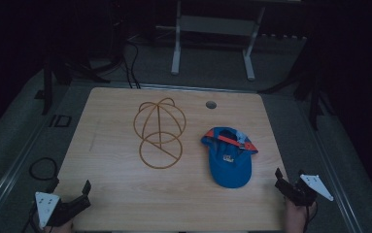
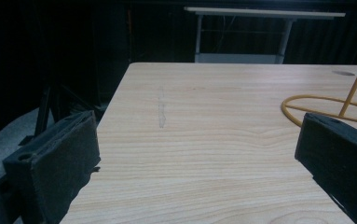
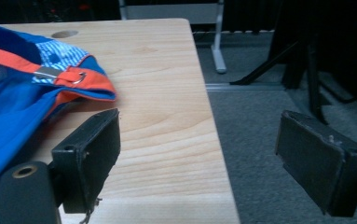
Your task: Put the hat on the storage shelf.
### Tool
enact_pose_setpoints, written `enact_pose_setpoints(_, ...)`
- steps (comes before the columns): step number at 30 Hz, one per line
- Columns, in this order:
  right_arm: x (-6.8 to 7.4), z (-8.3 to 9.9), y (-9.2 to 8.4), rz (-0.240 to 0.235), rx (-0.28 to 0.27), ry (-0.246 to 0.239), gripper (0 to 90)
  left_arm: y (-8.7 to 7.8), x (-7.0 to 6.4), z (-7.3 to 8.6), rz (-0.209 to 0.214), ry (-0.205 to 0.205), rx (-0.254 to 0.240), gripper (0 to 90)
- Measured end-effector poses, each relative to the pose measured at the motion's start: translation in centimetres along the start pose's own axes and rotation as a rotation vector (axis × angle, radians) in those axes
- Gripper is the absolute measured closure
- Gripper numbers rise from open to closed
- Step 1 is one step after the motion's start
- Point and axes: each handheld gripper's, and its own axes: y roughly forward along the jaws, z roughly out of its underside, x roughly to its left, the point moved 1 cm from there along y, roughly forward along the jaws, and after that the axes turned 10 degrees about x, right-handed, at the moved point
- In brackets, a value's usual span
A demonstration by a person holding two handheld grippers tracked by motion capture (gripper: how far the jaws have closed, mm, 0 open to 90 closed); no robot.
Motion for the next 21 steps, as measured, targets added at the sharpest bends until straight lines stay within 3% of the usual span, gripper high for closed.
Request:
enact_pose_setpoints(7,-0.3,-0.4,0.1,-0.041,0.04,0.001,14.2,0.0,-0.2,-0.1,0.0,0.008,0.007,0.0)
enact_pose_setpoints(10,-0.5,-1.2,0.2,-0.108,0.069,-0.006,14.2,0.0,-0.4,-0.1,0.019,0.005,0.008,0.0)
enact_pose_setpoints(12,-0.6,-1.5,0.1,-0.123,0.071,-0.001,14.2,0.0,-0.5,-0.2,0.025,0.009,0.008,0.0)
enact_pose_setpoints(18,-1.2,-3.7,-0.1,-0.183,0.091,0.029,13.7,-0.1,-1.4,-0.4,0.098,-0.003,-0.006,0.0)
enact_pose_setpoints(21,-1.1,-5.1,0.0,-0.221,0.12,0.006,13.0,-0.2,-1.9,-0.5,0.132,0.01,0.007,0.0)
